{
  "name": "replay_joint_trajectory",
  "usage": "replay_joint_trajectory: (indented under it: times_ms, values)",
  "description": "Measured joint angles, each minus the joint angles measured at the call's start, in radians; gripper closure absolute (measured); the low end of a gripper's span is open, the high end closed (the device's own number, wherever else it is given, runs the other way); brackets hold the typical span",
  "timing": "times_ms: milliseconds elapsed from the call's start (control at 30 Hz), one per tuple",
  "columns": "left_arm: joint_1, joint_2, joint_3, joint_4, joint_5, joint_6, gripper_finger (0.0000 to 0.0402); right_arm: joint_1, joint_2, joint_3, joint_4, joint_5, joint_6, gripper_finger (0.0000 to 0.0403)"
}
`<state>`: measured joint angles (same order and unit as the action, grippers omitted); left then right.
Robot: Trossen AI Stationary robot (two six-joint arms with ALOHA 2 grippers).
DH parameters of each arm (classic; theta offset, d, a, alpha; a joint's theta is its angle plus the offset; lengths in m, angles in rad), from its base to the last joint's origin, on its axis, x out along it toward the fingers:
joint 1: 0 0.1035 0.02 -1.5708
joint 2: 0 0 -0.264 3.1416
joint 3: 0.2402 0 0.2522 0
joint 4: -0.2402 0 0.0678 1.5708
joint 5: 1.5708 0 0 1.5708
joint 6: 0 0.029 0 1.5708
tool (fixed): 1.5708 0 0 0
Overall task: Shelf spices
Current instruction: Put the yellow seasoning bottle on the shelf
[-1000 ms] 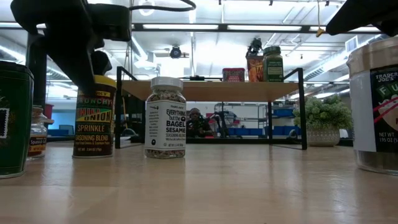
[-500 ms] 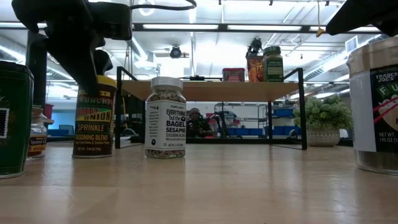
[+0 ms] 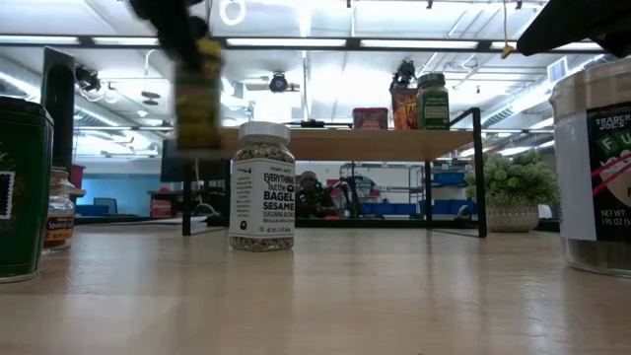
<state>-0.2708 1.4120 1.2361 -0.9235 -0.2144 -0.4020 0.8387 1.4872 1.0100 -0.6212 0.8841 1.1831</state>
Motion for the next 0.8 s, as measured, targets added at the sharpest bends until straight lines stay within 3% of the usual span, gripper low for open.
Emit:
replay_joint_trajectory:
  times_ms: [467, 800]
  values:
    - [0.411, 0.033, 0.327, -0.068, 0.169, 0.413, 0.0167, 0.000, 0.000, 0.000, 0.020, 0.000, -0.001, 0.0399]
    - [0.651, 0.271, 0.542, -0.083, 0.304, 0.603, 0.0167, -0.010, 0.000, 0.000, 0.034, 0.000, -0.084, 0.0401]
